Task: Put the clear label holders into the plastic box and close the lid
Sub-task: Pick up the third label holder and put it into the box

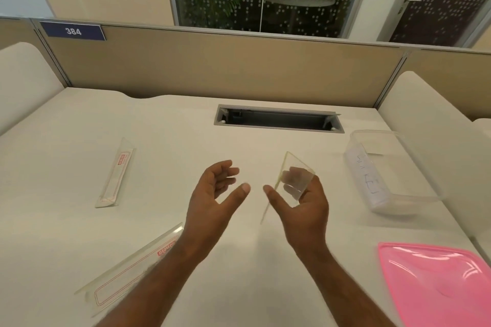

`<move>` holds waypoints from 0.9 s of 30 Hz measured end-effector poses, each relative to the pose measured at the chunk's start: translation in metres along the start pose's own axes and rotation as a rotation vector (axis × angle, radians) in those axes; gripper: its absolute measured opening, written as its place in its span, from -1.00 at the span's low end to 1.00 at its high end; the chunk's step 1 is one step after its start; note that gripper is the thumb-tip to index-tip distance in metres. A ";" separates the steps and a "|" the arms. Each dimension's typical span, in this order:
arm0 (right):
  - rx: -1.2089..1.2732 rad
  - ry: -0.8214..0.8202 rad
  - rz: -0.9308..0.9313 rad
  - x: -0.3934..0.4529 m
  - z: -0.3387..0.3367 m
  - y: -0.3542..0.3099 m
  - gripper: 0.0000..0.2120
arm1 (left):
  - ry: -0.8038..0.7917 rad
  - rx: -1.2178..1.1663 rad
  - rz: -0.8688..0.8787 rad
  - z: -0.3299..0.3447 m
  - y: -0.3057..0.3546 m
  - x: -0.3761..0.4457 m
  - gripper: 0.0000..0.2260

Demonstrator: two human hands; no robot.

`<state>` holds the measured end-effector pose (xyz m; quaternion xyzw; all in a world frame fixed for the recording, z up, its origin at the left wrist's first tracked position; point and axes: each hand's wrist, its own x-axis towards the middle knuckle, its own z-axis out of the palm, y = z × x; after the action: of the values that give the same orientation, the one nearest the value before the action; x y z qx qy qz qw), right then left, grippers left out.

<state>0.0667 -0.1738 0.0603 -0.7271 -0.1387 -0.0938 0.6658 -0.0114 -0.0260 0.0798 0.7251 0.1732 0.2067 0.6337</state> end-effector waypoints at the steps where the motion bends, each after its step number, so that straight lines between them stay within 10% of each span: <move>1: 0.098 0.005 0.037 0.003 -0.003 0.000 -0.53 | -0.030 0.029 -0.015 -0.005 -0.009 -0.001 -0.51; 10: 0.715 -0.081 0.339 0.006 -0.015 -0.008 -0.68 | -0.348 0.246 -0.216 -0.015 -0.050 -0.009 -0.09; 27: 0.929 -0.247 0.529 -0.005 -0.029 0.008 -0.76 | -0.312 -0.030 -0.170 -0.035 -0.029 -0.004 -0.38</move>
<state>0.0659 -0.2037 0.0541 -0.3725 -0.0549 0.2340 0.8964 -0.0328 0.0053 0.0545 0.7216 0.1302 0.0398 0.6787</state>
